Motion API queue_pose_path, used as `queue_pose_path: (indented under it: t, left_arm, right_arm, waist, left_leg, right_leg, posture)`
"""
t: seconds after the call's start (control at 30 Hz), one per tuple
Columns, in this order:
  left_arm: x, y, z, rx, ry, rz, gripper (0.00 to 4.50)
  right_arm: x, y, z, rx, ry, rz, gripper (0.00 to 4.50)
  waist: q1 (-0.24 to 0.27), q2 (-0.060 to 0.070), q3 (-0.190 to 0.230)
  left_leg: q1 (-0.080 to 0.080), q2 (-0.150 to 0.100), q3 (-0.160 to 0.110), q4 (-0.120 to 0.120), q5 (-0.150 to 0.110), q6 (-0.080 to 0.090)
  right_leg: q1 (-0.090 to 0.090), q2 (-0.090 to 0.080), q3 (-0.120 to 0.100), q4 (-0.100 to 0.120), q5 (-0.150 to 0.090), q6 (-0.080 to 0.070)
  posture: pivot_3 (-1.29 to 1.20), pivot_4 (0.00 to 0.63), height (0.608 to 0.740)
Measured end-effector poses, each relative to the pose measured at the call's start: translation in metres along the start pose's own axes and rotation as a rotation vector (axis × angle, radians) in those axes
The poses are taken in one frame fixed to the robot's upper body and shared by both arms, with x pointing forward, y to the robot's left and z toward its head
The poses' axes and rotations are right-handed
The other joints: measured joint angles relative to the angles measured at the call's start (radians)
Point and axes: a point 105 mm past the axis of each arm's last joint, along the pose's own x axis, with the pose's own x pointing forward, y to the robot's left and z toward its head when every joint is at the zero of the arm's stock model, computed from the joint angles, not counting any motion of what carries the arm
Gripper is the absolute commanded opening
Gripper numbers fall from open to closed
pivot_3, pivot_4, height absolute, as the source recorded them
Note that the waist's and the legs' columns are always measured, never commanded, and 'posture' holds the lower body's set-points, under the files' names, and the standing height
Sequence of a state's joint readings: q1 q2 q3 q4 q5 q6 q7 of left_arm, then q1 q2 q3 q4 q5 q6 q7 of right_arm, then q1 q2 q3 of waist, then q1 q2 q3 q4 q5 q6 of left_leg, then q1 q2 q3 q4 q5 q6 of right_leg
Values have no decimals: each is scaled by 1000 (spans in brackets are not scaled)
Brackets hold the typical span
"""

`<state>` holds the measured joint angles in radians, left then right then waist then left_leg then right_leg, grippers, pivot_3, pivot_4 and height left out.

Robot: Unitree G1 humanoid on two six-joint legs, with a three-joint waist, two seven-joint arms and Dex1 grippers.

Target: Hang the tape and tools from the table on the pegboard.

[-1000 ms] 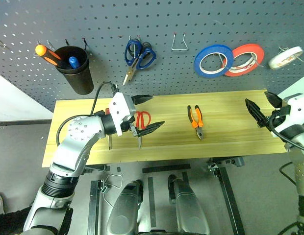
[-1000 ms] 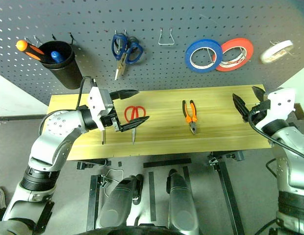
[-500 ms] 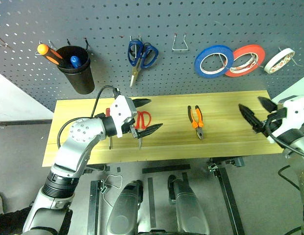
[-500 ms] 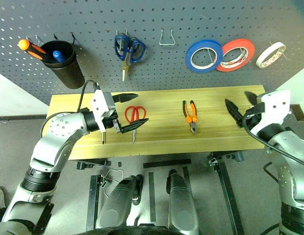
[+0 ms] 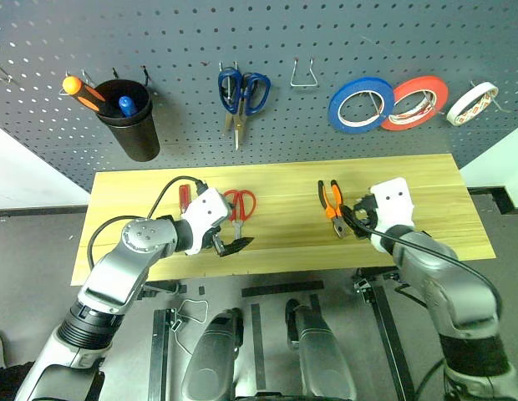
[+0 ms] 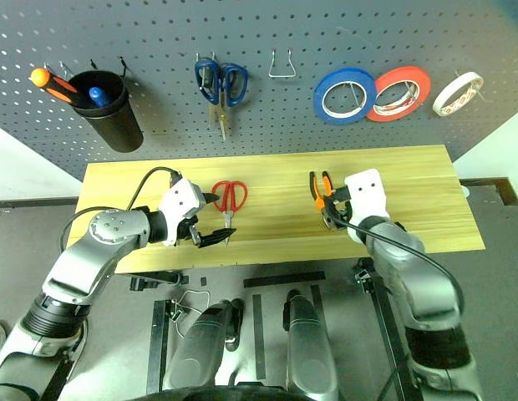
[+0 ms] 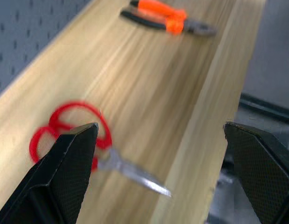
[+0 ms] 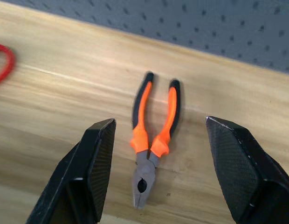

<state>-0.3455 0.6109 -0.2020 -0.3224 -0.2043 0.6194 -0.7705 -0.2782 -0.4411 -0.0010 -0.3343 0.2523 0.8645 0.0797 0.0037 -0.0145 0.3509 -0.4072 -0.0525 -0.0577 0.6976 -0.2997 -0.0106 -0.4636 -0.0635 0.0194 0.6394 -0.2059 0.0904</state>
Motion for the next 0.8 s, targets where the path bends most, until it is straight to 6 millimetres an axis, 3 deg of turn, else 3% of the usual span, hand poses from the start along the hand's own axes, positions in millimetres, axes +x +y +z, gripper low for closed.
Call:
queue_pose_path:
  t: [0.27,0.77,0.8]
  left_arm:
    - [1,-7,8,18,-22,-18,4500]
    - [-1,-14,11,8,-28,-36,4500]
    - [-1,-15,11,7,-26,-35,4500]
  right_arm:
    - [31,31,-10,13,85,42,3209]
    - [61,31,-33,-21,157,79,3209]
    - [63,31,-32,-25,154,78,3389]
  waist:
    - [-16,0,0]
    - [-21,1,1]
    - [-21,1,2]
  left_leg:
    - [0,0,0,0,0,1]
    - [-1,0,0,-2,-1,1]
    - [-1,0,0,-2,-1,1]
  right_leg:
    - [-1,0,0,0,0,0]
    - [-1,0,0,-1,0,0]
    - [-1,0,0,-1,0,0]
  posture:
    - [67,373,740]
    - [81,395,740]
    - [82,395,740]
